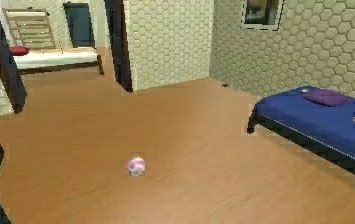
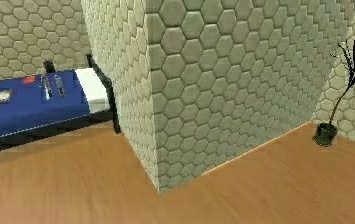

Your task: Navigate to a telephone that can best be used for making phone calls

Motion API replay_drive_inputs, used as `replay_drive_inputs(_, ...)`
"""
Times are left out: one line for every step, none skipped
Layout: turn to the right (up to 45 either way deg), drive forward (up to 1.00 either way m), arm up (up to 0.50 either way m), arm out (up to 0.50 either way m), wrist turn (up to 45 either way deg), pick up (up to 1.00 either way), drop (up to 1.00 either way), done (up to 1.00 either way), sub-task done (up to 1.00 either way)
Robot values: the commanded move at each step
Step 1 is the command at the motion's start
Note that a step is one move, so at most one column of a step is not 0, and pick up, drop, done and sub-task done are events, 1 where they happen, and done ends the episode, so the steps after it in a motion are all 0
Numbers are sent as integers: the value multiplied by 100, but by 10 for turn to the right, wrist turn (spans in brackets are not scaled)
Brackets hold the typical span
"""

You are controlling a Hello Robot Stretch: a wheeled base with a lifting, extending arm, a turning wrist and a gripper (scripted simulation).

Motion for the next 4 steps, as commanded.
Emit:
replay_drive_inputs(-270,0,0,0,0,0,0,0,0)
replay_drive_inputs(0,70,0,0,0,0,0,0,0)
replay_drive_inputs(-450,0,0,0,0,0,0,0,0)
replay_drive_inputs(-210,0,0,0,0,0,0,0,0)
